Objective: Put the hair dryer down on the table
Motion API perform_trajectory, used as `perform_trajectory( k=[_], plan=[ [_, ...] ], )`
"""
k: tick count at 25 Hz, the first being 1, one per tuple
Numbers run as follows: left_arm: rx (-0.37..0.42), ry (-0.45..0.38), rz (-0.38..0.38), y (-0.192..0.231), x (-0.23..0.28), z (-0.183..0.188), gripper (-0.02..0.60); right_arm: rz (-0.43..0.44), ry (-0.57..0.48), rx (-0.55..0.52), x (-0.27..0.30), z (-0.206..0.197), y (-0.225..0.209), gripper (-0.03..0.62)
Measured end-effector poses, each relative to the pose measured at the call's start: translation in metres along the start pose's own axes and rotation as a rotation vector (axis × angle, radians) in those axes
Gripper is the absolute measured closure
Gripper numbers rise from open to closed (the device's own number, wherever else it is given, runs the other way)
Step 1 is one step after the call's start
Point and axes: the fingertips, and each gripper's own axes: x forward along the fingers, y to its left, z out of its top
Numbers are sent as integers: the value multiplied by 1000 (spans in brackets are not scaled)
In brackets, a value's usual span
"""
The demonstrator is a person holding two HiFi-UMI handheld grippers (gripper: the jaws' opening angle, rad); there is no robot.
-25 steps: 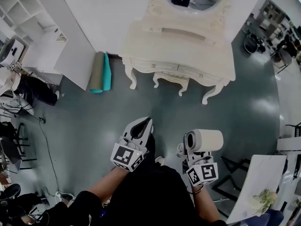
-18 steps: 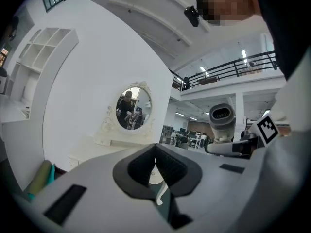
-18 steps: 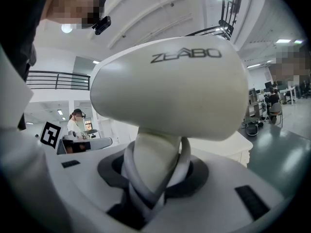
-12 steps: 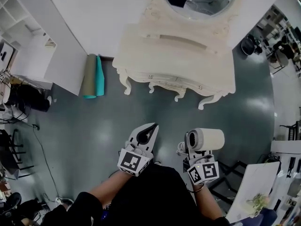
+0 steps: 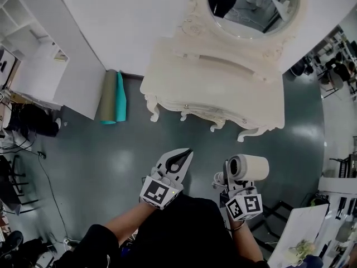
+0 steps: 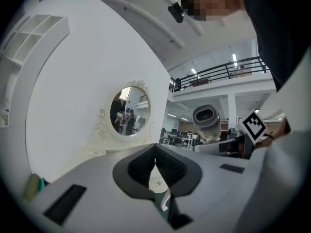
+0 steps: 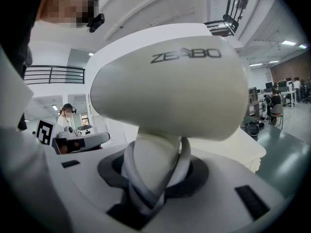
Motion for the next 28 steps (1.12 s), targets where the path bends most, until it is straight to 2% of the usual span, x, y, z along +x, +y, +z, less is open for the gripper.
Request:
perform_trajectory(
  k=[3,9,13,18,24,28],
  plan=[
    [6,19,-23,12,5,-3,568,-17,10,7,14,2,0,431],
    [-2,15,-3,35,17,2,568,-24,44,19,38,0,-4,431],
    [40,30,5,49,36,7,568,-2,67,40,58,0,-12,430],
    [73,31,68,81,57,20,568,35,68,51,87,6,-26,430],
    [82,13,154,114,94,34,568,52,59,53,127,21,-67,431],
    [82,7,167,127,132,42,568,64,73,48,159,34,-93,431]
  ],
)
